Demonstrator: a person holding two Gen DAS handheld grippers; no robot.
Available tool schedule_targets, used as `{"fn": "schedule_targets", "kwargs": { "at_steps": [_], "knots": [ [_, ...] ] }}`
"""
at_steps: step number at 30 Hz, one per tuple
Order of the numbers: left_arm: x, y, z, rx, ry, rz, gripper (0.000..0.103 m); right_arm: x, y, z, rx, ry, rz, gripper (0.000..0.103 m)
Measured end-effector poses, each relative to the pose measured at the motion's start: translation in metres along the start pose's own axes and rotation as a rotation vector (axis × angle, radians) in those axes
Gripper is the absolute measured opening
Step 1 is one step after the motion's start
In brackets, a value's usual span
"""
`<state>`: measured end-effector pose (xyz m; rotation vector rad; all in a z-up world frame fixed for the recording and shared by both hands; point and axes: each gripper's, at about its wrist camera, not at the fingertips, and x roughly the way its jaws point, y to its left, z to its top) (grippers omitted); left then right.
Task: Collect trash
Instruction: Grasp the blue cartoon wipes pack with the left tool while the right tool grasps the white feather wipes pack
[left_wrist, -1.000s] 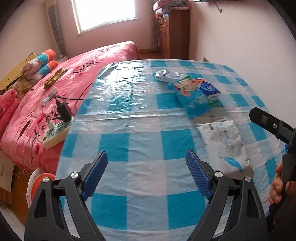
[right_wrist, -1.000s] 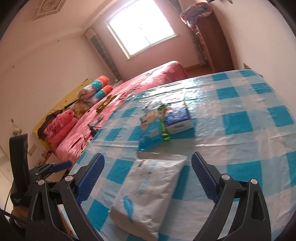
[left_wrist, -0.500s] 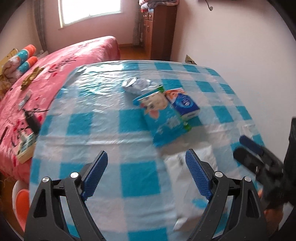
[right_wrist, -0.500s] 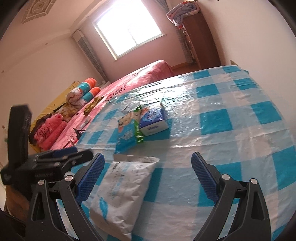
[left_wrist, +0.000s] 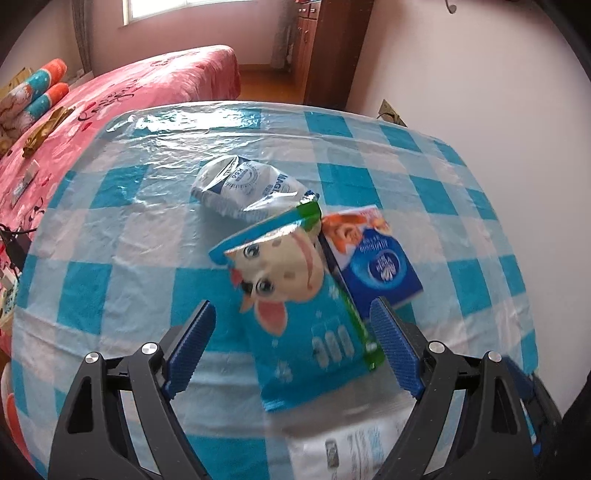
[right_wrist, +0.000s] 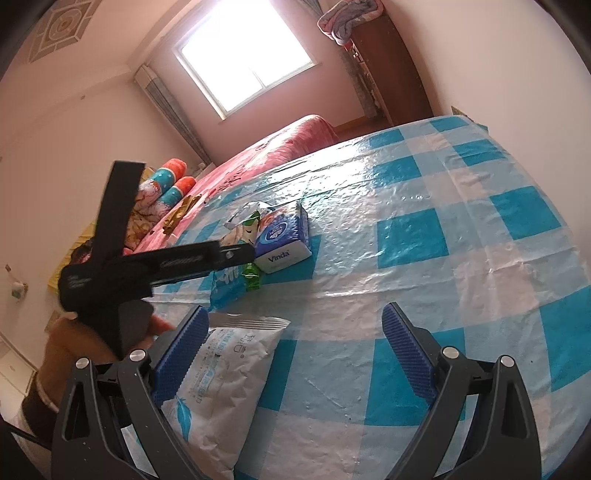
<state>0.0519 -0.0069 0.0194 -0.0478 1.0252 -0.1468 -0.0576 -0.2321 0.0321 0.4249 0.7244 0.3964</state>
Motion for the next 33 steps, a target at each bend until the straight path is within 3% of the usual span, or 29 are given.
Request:
{"fn": "schedule_targets", "kwargs": {
  "at_steps": [5,11,22,33],
  "knots": [
    [0.005,0.005,0.004,-0.043,-0.015,-0.011,0.085,0.002,-0.003,0.002,0.021,0.017,0.032,0.094],
    [0.006,0.003,0.007,-0.053,-0.038,-0.012,0.075,0.004,-0.002,0.002,0.019,0.032,0.050,0.094],
    [0.006,0.011,0.005,-0.095,-0.064,-0.007,0.047,0.008,0.001,0.000,0.012,0.058,0.071,0.094],
    [-0.010,0.024,-0.013,-0.091,-0.069,0.012,0.040,0.019,0.013,-0.003,-0.053,0.117,0.078,0.094]
  ]
}}
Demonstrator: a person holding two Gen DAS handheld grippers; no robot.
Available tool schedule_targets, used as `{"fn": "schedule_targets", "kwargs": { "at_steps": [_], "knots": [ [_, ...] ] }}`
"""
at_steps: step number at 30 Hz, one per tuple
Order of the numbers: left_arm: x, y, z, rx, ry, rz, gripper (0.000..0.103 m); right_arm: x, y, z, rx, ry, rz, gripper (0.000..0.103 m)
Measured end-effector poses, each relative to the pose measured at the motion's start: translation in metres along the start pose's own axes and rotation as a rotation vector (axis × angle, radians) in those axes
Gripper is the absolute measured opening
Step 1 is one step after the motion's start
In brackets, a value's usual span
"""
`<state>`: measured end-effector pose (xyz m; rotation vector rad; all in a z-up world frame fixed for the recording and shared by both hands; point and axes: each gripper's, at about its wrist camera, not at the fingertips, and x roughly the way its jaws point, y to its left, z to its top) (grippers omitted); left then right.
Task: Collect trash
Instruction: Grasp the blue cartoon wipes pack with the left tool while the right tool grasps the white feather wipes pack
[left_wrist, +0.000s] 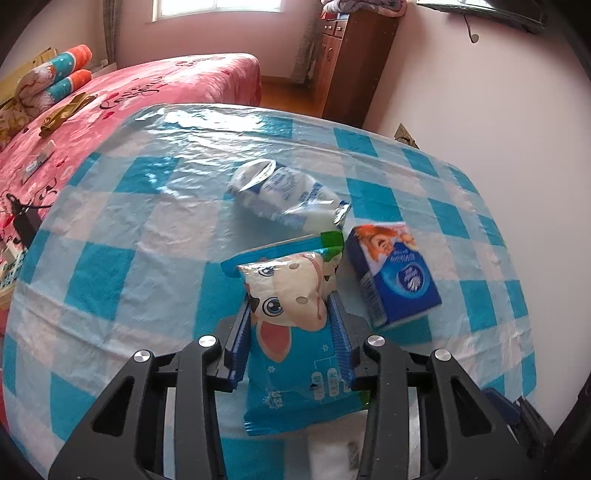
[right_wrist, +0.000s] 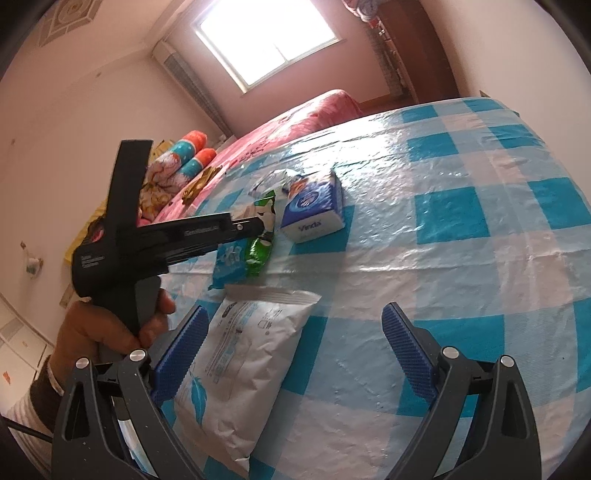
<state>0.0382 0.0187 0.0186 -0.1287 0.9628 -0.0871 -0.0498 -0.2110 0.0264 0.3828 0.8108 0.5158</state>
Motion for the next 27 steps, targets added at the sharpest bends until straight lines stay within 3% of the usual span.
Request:
{"fn": "schedule_targets", "kwargs": {
  "at_steps": [12,27],
  "knots": [
    [-0.039,0.036,-0.044,-0.016,0.020,0.014,0.039,0.019,0.033,-0.013,-0.120,0.112,0.034,0.094],
    [-0.067,0.070,-0.069,-0.030,0.015,0.056,0.039,0.040,0.084,-0.043,-0.427,0.203,-0.115,0.094]
  ]
}}
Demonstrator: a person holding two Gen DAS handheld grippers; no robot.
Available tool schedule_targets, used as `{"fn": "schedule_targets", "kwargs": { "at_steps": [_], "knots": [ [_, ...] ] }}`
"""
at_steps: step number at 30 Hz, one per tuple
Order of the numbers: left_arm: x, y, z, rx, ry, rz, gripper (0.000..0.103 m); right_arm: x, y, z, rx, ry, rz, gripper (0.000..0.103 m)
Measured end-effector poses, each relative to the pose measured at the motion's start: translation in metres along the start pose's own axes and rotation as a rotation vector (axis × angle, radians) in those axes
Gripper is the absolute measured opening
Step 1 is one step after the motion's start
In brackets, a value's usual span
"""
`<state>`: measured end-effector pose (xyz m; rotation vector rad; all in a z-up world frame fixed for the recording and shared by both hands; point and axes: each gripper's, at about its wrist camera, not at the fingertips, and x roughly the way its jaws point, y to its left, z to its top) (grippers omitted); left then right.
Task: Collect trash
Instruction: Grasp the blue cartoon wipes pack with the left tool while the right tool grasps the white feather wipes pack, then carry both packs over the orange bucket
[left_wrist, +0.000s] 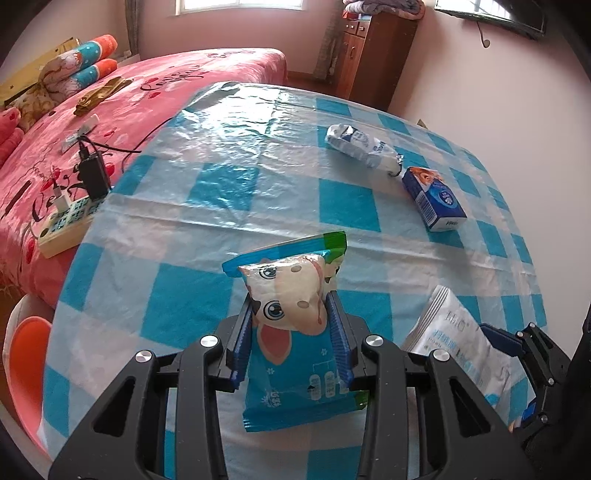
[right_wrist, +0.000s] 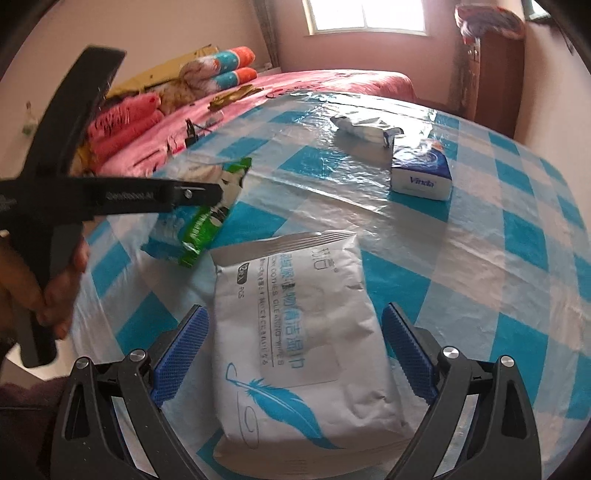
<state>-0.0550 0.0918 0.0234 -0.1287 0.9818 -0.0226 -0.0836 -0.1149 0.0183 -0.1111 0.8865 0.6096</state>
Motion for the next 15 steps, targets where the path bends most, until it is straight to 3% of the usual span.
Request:
{"fn": "schedule_targets", "kwargs": {
  "at_steps": [15],
  "knots": [
    [-0.014,0.027,-0.014,0.017,-0.039,0.026,0.039,0.013,0.017,0.000,-0.083,0.049,-0.120,0.094]
  ]
}}
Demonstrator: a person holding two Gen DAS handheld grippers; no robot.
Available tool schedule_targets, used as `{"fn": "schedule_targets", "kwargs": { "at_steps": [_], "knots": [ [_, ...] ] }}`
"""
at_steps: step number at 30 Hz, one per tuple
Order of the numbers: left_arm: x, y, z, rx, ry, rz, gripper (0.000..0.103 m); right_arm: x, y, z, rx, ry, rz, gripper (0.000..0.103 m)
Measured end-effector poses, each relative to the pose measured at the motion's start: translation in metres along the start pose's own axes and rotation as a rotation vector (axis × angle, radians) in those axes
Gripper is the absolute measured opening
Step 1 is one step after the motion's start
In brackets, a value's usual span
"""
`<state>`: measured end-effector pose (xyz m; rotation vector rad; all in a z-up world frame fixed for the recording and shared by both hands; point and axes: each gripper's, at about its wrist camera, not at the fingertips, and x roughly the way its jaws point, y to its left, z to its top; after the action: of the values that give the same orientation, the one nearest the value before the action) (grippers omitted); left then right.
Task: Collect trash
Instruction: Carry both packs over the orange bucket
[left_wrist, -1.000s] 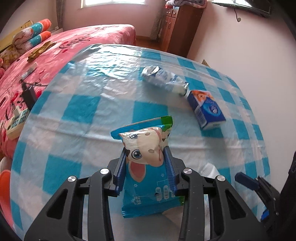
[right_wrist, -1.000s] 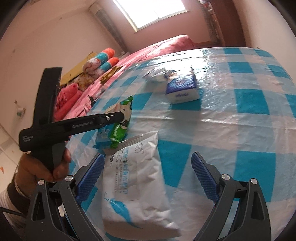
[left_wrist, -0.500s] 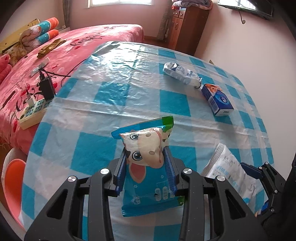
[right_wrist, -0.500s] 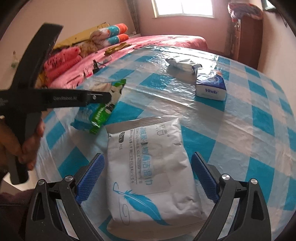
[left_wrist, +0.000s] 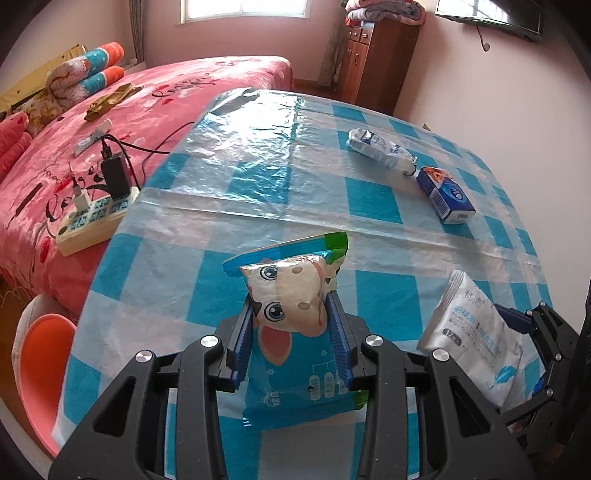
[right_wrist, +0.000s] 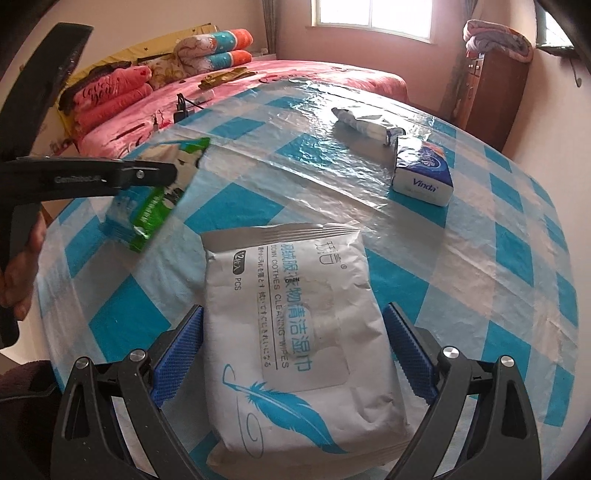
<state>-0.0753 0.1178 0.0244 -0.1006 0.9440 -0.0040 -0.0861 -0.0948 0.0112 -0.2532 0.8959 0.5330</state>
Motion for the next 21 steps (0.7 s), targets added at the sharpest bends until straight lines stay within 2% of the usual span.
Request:
{"fn": "schedule_targets", "kwargs": {
  "at_steps": [10,21],
  "knots": [
    [-0.006,0.020,-0.004,0.016,-0.041,0.045,0.039,0.002,0.001,0.002,0.001,0.000,-0.006,0.093],
    [-0.010,0.031,-0.008,0.061,-0.067,0.036,0.039,0.000,0.004,0.002,-0.019,-0.017,0.001,0.084]
  ]
}}
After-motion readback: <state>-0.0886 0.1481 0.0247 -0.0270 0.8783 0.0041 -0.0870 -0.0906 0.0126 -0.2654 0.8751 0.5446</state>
